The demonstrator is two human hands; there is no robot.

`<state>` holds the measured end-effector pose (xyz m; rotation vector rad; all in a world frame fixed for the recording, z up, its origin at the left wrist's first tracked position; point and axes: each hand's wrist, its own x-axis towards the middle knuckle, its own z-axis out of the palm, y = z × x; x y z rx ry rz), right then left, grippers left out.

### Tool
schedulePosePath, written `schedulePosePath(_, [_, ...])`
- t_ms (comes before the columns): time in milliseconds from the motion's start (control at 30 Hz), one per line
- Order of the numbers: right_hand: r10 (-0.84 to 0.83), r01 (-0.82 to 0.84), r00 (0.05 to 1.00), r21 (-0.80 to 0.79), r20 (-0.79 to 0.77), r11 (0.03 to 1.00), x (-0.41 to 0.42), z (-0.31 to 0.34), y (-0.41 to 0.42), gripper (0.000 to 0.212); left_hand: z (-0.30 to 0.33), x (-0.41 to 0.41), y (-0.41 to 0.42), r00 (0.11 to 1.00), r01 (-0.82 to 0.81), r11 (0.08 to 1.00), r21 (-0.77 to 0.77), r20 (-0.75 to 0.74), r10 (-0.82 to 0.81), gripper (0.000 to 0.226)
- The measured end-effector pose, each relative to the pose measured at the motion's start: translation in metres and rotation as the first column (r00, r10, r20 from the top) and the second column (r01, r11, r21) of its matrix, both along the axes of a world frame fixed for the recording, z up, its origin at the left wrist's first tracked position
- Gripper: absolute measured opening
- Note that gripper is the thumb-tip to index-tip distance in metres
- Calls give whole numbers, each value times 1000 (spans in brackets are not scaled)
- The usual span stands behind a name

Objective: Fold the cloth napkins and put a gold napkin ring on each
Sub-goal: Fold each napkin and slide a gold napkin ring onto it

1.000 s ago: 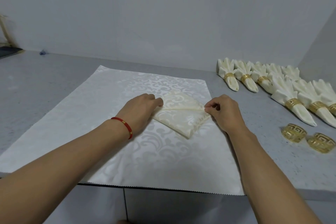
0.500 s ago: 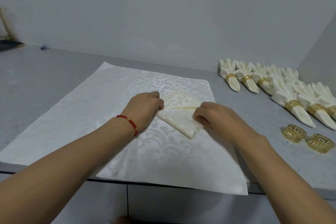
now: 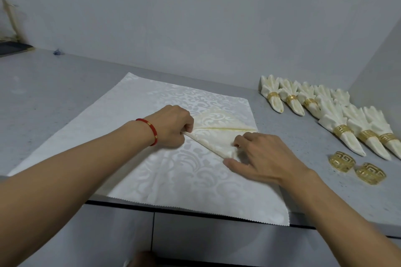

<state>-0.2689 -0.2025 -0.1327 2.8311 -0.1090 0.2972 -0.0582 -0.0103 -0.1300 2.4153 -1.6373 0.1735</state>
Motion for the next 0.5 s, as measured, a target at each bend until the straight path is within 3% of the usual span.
schedulePosePath(200, [-119,81,964,163,236,983,8,-5,5,61,3,3,0,1000,9,1000,6,-18,-9,15])
schedulePosePath(333, [-111,90,972,108,208,990,12,-4,15,42,0,9,-8,1000,-5,999,33,-13,5,14])
schedulePosePath(433, [-178,167,967,74,182,983,18,1,12,43,1,12,-13,999,-19,999,33,-41,21,9])
schedulePosePath(500, [-252,229,949,134,189,964,23,1,4,48,3,13,-14,996,-35,999,-5,-85,34,7])
